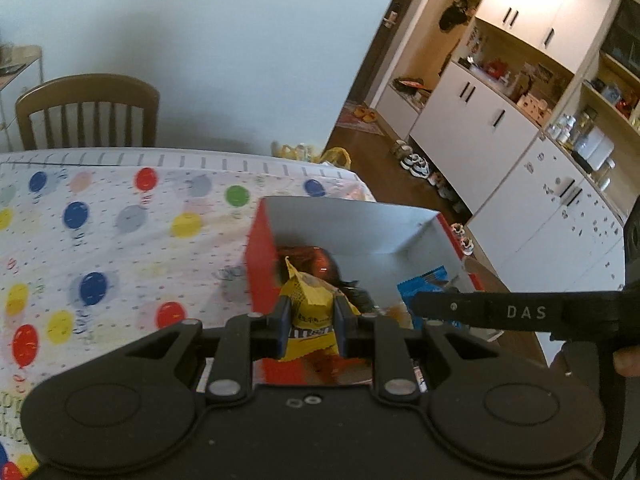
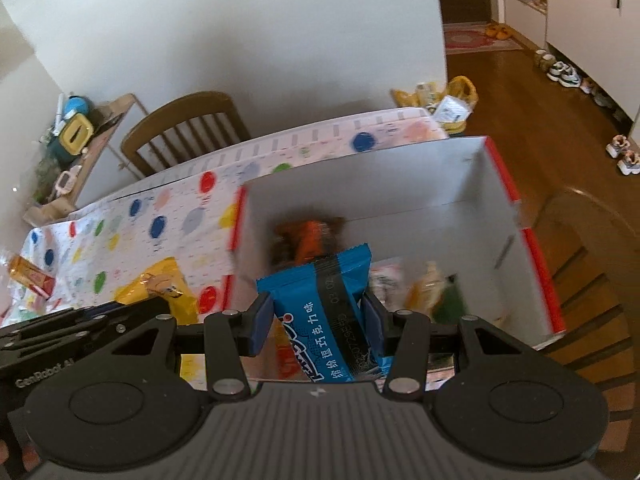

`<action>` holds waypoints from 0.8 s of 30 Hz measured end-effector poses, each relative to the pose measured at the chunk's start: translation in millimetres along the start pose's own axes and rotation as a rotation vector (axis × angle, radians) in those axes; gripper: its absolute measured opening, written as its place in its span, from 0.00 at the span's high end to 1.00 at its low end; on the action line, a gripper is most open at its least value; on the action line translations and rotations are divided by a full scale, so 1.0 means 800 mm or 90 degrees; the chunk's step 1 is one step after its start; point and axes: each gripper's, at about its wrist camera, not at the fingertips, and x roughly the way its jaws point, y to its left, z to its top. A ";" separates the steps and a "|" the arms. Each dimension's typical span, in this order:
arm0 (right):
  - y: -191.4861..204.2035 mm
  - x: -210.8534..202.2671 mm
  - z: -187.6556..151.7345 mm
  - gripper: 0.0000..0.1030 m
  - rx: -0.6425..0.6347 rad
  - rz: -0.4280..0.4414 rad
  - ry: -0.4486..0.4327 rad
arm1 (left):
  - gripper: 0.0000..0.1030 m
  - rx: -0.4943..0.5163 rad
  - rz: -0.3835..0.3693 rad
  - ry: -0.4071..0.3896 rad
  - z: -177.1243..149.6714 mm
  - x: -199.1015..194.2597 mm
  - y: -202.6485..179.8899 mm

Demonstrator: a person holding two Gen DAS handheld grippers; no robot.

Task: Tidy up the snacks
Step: 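Carry the yellow bag with the left tool while the right tool carries the blue packet into the box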

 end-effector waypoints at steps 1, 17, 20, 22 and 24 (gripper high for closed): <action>-0.009 0.001 0.001 0.54 0.001 -0.005 -0.001 | 0.80 0.003 0.001 0.003 0.000 0.006 -0.008; -0.096 0.066 0.051 0.54 0.011 -0.043 0.021 | 0.80 0.058 0.009 0.088 -0.008 0.105 -0.096; -0.101 0.083 0.062 0.54 0.005 -0.040 0.033 | 0.80 0.072 0.010 0.092 -0.007 0.117 -0.109; -0.102 0.096 0.066 0.54 0.002 -0.040 0.042 | 0.80 0.074 0.015 0.091 -0.005 0.125 -0.113; -0.101 0.109 0.068 0.54 -0.003 -0.043 0.051 | 0.80 0.069 0.019 0.094 -0.002 0.135 -0.115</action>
